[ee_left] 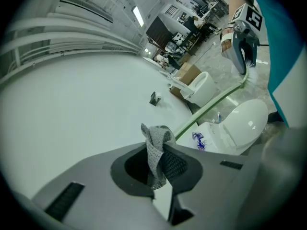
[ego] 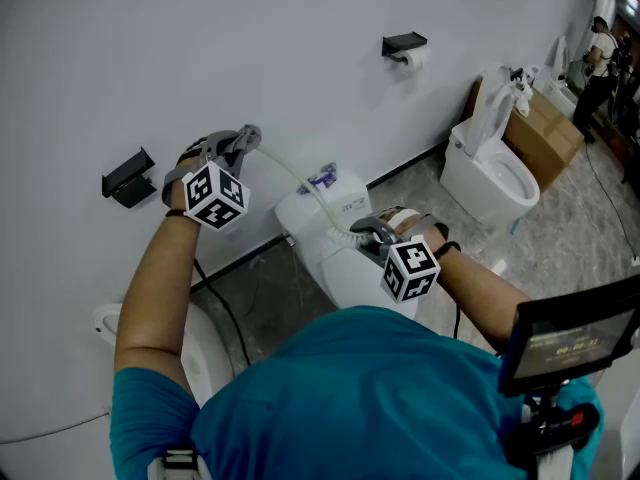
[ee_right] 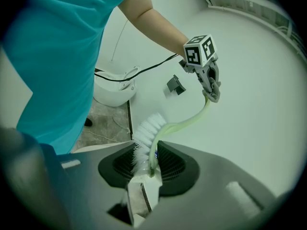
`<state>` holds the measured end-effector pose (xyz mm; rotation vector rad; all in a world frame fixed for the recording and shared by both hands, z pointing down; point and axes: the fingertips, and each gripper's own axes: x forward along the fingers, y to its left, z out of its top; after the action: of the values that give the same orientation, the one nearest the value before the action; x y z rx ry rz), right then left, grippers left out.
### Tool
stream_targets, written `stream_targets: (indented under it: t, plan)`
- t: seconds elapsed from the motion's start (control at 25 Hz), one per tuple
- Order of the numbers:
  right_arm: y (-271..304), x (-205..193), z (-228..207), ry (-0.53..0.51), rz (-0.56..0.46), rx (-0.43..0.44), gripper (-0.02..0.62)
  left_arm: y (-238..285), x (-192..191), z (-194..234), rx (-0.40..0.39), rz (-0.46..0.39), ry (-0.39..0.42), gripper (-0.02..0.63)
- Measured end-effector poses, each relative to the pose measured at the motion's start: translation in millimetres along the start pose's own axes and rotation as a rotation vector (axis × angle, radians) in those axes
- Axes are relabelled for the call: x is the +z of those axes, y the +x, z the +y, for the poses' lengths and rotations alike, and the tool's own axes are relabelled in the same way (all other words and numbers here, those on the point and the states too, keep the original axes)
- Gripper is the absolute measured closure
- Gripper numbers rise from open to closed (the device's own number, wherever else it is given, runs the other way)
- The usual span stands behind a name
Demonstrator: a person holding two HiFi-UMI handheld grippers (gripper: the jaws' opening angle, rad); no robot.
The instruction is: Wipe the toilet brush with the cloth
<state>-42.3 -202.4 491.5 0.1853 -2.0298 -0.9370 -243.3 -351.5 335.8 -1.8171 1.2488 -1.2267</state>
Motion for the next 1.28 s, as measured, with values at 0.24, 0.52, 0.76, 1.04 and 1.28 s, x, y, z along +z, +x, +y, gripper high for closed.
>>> stream_targets:
  t: [0.24, 0.52, 0.76, 1.04, 1.28]
  plan:
    - [-9, 2, 6, -0.005, -0.011, -0.002, 0.495, -7, -14, 13, 0.024, 0.044, -0.007, 0.568]
    - [-5, 4, 9, -0.016, -0.022, 0.013, 0.495, -2, -52, 25, 0.037, 0.109, -0.036, 0.568]
    - [-2, 4, 12, 0.01, -0.044, 0.026, 0.495, -15, -125, 39, 0.09, 0.195, -0.268, 0.568]
    - [-8, -12, 5, 0.199, -0.094, 0.027, 0.494, -48, -137, -36, -0.003, -0.034, -0.864, 0.568]
    - [-38, -34, -16, 0.549, -0.245, -0.062, 0.492, -69, -38, -165, -0.326, -0.462, -1.328, 0.568]
